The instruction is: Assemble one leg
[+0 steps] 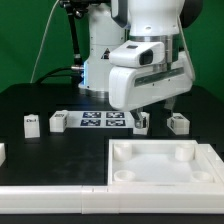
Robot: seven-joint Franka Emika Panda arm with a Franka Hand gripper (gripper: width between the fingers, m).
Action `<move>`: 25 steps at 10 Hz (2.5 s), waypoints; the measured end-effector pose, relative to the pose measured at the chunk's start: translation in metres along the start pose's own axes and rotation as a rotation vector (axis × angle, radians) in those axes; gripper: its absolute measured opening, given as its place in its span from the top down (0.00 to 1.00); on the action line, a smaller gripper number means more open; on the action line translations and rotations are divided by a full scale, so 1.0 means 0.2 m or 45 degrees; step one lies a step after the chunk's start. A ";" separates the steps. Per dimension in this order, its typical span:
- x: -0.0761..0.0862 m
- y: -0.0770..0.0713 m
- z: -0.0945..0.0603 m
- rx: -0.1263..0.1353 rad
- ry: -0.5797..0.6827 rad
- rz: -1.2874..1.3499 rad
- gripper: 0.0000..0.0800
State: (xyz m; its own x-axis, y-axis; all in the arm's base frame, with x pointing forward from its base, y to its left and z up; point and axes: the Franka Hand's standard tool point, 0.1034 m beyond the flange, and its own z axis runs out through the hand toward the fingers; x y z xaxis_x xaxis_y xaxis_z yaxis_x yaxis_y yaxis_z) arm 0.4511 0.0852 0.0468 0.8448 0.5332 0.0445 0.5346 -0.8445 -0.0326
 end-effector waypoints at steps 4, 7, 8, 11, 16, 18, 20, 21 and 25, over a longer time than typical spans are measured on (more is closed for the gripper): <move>0.03 -0.13 0.00 0.042 -0.005 0.547 0.19; 0.06 -0.18 0.01 0.046 -0.005 0.593 0.19; 0.06 -0.18 0.01 0.046 -0.005 0.592 0.19; 0.00 -0.38 0.05 0.052 -0.012 0.647 0.19; -0.06 -0.44 0.09 0.053 -0.039 0.598 0.19; -0.08 -0.44 0.09 0.073 -0.221 0.581 0.19; -0.07 -0.43 0.09 0.114 -0.468 0.566 0.19; -0.11 -0.44 0.10 0.132 -0.608 0.559 0.19; -0.15 -0.45 0.14 0.217 -1.055 0.554 0.19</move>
Offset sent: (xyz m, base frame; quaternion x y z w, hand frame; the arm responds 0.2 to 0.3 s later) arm -0.0210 0.0273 -0.0001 0.0125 0.0043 0.2726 0.9620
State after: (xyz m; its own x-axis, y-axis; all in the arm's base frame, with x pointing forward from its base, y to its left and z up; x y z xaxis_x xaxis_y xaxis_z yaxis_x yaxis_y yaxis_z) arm 0.3780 0.1461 0.0210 0.6812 0.0956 -0.7259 0.1099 -0.9936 -0.0277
